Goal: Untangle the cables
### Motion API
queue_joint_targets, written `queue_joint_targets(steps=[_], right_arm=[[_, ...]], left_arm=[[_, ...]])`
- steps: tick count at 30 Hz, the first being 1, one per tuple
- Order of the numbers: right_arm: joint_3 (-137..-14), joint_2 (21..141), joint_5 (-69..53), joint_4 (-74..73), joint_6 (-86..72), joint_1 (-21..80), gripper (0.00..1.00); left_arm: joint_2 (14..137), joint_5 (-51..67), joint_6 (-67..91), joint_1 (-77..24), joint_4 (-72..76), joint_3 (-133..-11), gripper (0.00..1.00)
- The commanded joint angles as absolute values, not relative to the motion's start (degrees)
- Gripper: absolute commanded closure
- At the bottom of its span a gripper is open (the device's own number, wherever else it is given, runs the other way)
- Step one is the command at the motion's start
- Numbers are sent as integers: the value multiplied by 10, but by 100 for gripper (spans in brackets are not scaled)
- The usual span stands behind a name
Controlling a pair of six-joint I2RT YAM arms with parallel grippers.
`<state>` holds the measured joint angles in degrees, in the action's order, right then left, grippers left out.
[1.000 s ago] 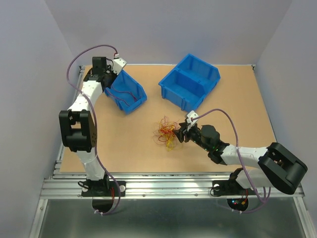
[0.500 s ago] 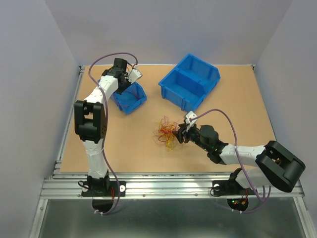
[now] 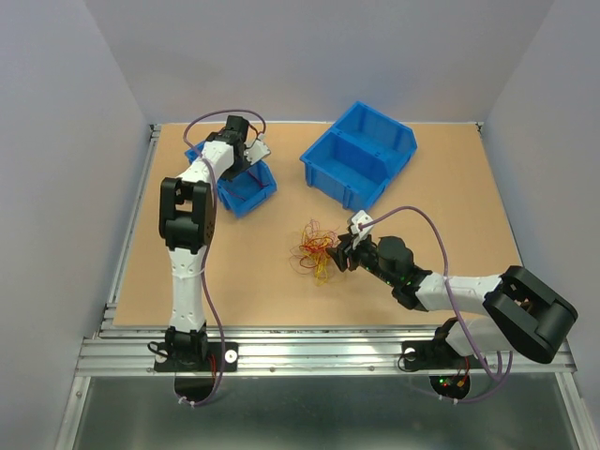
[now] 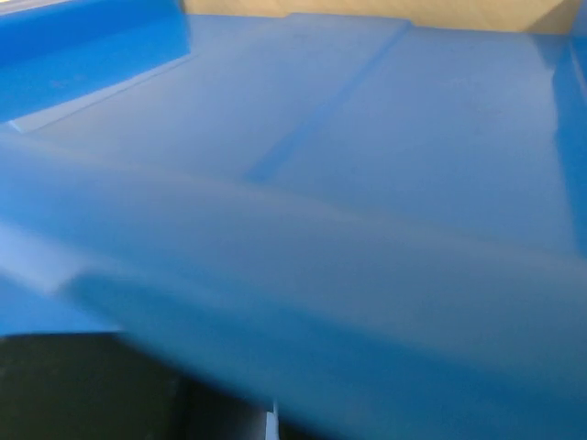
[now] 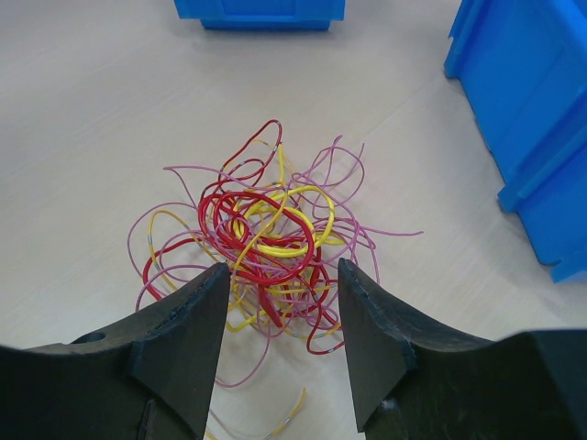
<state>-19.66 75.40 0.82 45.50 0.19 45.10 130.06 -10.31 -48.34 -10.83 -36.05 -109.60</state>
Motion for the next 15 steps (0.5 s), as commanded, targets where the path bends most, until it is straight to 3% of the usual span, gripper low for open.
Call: queue_joint_targets(steps=[1, 6, 15], right_arm=[[-207, 746, 3, 490, 2, 455, 44], [-209, 749, 4, 490, 2, 456, 44], [-211, 751, 3, 490, 2, 456, 44]], left_arm=[[1274, -88, -477, -107, -365, -1118, 90], [1210, -38, -461, -105, -334, -1097, 65], [1144, -21, -416, -106, -335, -1085, 47]])
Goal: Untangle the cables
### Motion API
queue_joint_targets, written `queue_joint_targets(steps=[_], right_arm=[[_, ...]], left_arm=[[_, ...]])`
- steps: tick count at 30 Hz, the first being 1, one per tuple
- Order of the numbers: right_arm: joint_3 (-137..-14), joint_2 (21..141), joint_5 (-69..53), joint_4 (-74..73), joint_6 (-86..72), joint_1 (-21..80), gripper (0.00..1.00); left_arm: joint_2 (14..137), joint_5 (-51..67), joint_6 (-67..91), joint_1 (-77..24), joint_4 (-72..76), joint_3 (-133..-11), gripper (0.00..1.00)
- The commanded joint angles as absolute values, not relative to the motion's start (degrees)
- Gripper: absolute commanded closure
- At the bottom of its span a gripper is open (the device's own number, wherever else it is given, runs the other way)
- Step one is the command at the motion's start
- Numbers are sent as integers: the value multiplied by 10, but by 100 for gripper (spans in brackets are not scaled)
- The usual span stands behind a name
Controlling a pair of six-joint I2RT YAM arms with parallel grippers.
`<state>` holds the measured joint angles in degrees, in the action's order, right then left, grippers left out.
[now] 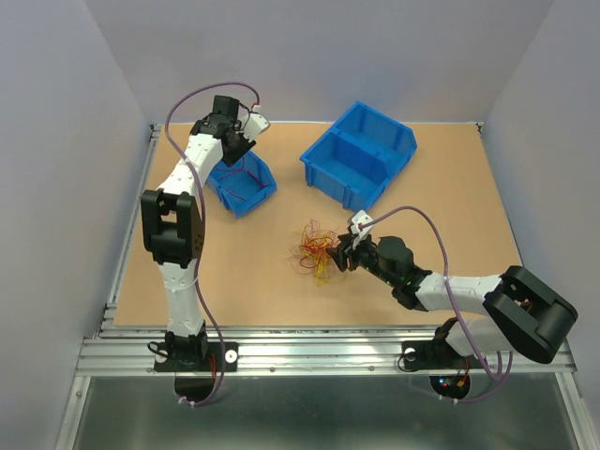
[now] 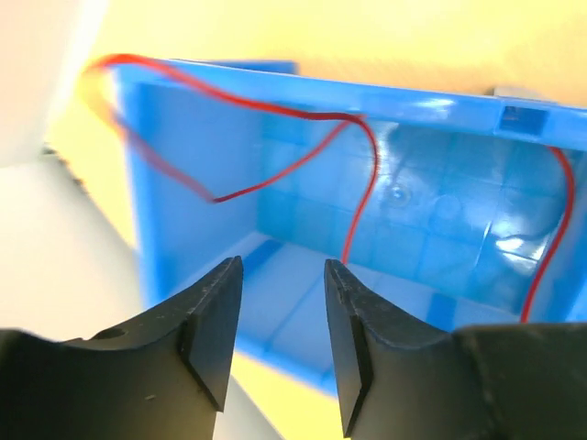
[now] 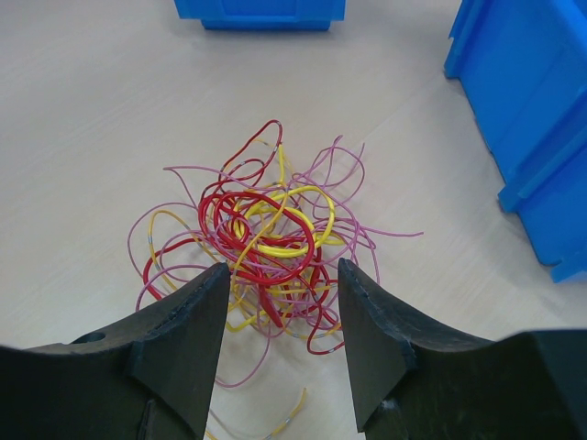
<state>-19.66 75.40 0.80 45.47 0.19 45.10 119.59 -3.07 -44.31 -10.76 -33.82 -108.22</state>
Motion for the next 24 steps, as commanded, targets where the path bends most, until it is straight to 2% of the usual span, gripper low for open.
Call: queue_joint_targets(steps=[1, 5, 8, 10, 12, 24], right_arm=[[-210, 751, 4, 490, 2, 456, 44], [-210, 751, 4, 490, 2, 455, 44], [-212, 753, 4, 490, 2, 456, 44], [-213, 755, 4, 490, 2, 456, 44], [-214, 756, 4, 489, 2, 456, 44], [-214, 760, 3, 490, 2, 455, 44]], left_arm=[[1142, -27, -409, -105, -336, -1084, 46], [1122, -26, -400, -106, -307, -1074, 41], [1107, -17, -387, -105, -270, -1077, 30], [1099, -5, -381, -103, -248, -1080, 16], [1097, -4, -367, -102, -215, -1084, 11], [1214, -3, -323, -100, -149, -1208, 13]])
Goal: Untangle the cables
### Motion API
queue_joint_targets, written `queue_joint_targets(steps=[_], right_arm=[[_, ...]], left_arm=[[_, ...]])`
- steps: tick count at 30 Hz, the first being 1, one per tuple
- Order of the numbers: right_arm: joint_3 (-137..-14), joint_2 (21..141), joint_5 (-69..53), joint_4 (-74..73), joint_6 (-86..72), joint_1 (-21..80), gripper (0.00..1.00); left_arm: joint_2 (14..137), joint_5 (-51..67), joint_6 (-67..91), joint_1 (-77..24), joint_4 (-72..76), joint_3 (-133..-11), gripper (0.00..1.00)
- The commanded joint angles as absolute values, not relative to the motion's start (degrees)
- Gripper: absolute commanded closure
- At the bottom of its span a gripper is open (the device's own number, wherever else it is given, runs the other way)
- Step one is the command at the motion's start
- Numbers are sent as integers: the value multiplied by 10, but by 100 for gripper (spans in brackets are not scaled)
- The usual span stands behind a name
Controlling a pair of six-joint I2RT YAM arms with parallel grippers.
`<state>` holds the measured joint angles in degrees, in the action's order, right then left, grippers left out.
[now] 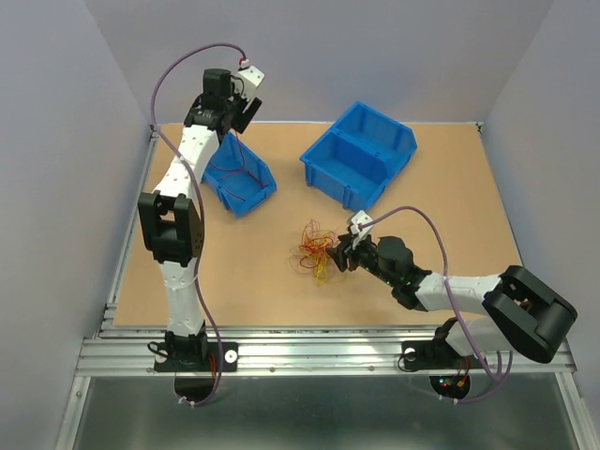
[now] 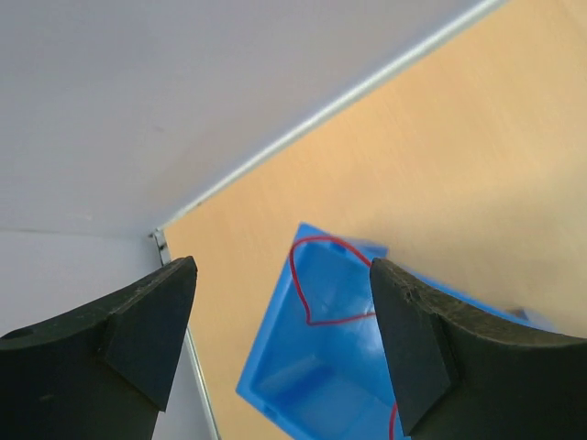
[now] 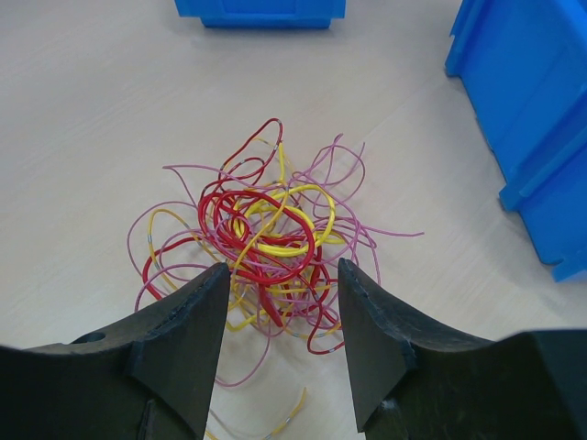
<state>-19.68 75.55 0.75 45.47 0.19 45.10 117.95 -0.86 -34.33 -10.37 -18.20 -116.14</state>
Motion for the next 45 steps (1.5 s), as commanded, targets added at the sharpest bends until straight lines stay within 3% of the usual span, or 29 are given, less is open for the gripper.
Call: queue_joint_targets(steps=[1, 12, 18, 20, 24, 28, 36, 43, 45], right_arm=[[-215, 760, 4, 489, 2, 455, 44], [-215, 761, 4, 490, 2, 455, 44], [-214, 759, 4, 490, 2, 456, 44], [-214, 759, 4, 490, 2, 455, 44], [-215, 758, -12, 490, 2, 455, 44], [-214, 758, -12, 490, -14, 455, 44], [-215, 758, -3, 489, -20, 456, 44], [-224, 731, 33, 448, -63, 455, 44], [-225, 720, 55, 432, -84, 455, 44]], left_arm=[[1226, 15, -322, -100, -155, -1235, 12], [1286, 34, -301, -84, -175, -1250, 23], [1269, 60, -300, -65, -184, -1209, 46], [1265, 68, -306, -63, -186, -1183, 61], [1243, 97, -309, -57, -185, -1128, 70], [1202, 138, -302, -47, -170, -1057, 85], [1133, 183, -292, -46, -97, -933, 85], [998, 178, -291, -59, 17, -781, 55], [970, 178, -288, -66, 34, -759, 52]])
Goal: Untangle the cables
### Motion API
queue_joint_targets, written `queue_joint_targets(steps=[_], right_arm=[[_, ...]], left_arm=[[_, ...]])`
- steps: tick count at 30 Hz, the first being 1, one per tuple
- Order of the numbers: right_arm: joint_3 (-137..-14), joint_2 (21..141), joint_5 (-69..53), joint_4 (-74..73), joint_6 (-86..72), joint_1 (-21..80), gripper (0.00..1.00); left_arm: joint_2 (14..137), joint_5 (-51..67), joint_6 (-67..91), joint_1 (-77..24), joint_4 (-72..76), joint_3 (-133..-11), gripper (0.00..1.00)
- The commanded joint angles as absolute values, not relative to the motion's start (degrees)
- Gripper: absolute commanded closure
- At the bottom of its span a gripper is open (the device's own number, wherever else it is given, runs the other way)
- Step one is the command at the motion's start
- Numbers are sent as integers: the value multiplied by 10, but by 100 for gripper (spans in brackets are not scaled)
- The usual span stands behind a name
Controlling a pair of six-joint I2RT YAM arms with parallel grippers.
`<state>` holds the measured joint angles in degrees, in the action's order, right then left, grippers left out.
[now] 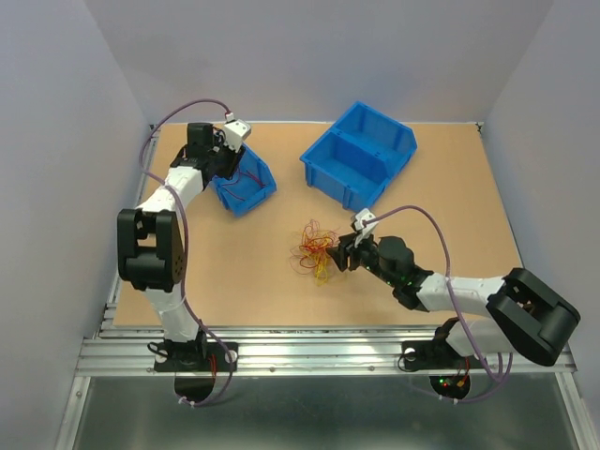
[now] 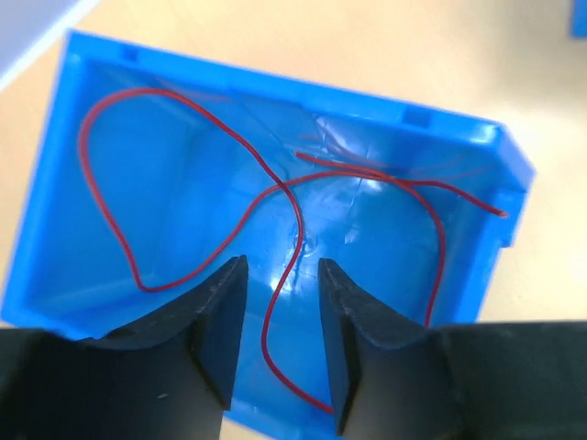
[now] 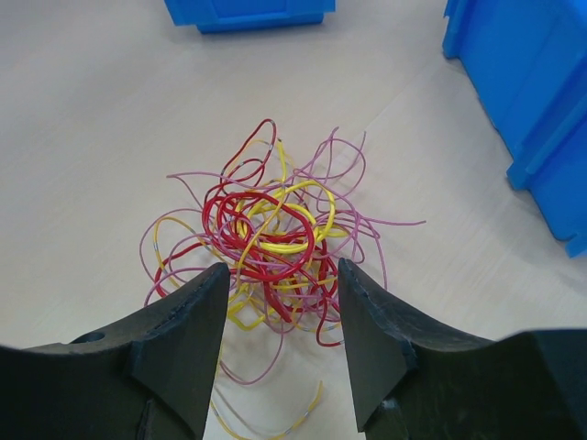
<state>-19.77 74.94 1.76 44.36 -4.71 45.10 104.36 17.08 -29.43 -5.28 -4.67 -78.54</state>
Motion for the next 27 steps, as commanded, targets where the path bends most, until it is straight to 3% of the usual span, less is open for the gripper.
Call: queue_joint_targets(steps=[1, 6, 7, 10, 14, 22, 25, 27], right_arm=[[-226, 707, 68, 425, -94, 455, 44], [-206, 640, 124, 380, -139, 455, 39], [-202, 626, 131, 374, -144, 456, 39], [-191, 576, 167, 322, -160, 455, 38], [-192, 538, 192, 260, -164, 455, 38], [-184, 526, 195, 276, -158, 455, 38], [-175, 517, 171, 303, -160, 455, 38], [-171, 510, 145, 313, -162, 455, 38]], left_arm=[[939, 180, -286, -69, 45, -731, 48], [828, 169, -270, -105, 171, -614, 30], [796, 170, -265, -111, 200, -568, 19], [757, 198, -244, -113, 309, -501, 1], [738, 214, -194, -110, 351, -466, 1], [642, 242, -137, -102, 595, -302, 1], [631, 385, -191, -106, 582, -279, 1], [625, 438, -246, -121, 494, -292, 1]])
